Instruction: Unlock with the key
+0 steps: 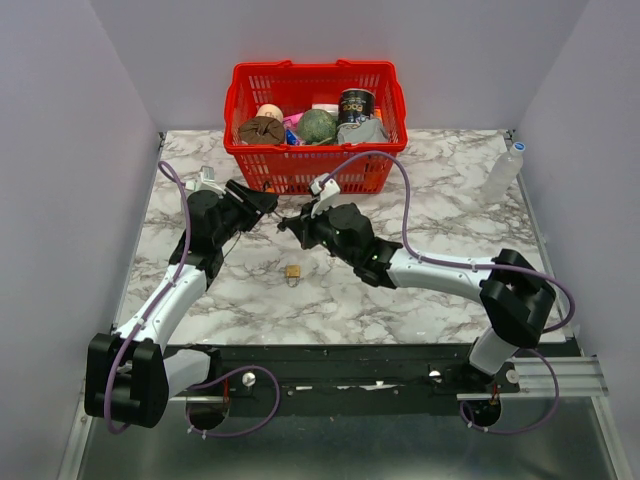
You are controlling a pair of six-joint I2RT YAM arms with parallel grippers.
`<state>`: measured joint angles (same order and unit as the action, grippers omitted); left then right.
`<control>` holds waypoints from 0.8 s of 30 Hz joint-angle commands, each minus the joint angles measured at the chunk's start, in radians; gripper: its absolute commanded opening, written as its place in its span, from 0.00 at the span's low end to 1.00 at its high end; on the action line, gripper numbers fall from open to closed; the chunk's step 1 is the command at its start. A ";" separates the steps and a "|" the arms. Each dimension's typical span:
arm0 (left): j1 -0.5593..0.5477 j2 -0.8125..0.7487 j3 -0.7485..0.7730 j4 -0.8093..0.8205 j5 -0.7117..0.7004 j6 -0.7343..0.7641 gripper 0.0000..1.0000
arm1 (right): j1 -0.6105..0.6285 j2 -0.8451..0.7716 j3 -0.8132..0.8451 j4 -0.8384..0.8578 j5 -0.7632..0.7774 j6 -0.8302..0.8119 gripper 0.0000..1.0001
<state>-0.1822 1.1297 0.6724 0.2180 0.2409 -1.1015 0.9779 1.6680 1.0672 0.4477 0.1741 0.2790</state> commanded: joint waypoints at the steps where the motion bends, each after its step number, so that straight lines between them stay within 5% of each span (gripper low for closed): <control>1: 0.007 -0.002 -0.005 0.057 0.021 -0.012 0.00 | 0.025 -0.034 0.010 0.032 0.050 -0.037 0.01; 24: 0.007 0.002 -0.008 0.063 0.029 -0.018 0.00 | 0.027 -0.027 0.037 0.039 0.080 -0.057 0.01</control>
<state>-0.1822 1.1309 0.6708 0.2234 0.2417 -1.1080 0.9958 1.6585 1.0756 0.4484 0.2203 0.2352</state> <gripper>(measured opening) 0.568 0.016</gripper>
